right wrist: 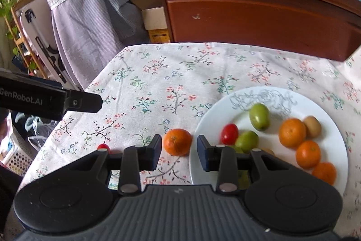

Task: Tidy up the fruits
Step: 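Move the left gripper to the last cherry tomato while the right approaches the last tangerine, then grasp the cherry tomato with the left gripper while the right grasps the tangerine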

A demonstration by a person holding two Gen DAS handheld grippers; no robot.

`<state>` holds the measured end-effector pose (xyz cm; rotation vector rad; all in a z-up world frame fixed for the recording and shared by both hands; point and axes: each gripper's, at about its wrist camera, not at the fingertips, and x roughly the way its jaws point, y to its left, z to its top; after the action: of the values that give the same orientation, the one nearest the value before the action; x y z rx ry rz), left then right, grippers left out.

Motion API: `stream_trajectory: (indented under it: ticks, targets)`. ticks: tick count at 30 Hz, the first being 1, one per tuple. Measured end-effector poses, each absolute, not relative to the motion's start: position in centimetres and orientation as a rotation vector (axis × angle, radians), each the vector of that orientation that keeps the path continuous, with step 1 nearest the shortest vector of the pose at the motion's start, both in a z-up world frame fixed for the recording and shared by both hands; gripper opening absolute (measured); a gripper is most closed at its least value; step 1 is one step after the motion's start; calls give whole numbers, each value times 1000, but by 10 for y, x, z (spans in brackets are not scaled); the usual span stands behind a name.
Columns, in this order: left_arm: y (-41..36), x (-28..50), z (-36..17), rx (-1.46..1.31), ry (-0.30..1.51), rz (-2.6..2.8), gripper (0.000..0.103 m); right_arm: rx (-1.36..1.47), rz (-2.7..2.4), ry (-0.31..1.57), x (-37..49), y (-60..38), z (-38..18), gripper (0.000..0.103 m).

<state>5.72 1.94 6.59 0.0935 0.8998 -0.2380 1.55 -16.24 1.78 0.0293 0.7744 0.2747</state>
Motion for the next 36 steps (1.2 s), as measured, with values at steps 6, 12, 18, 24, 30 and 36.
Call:
stream_trajectory:
  ticks: [6,12,18,24,30,36]
  targets:
    - [24,61,61,77,917,-227,98,-69,285,759,20,-151,11,37]
    - [28,60,59,67,926,-224,98,-149,294,736,19,-140,10,29]
    - [28,60,59,66,924,-224,98,-128,331,757,17,-139,11,28]
    - [28,61,58,67,934,-224,98,-116,342,757,18,-138,10,29]
    - [25,58,55,79,946,-239,98,-113,321,766,18,-137,8,33]
    - [21,50,48,120,956,-249,98,-118,330,783,12,-136,11,30]
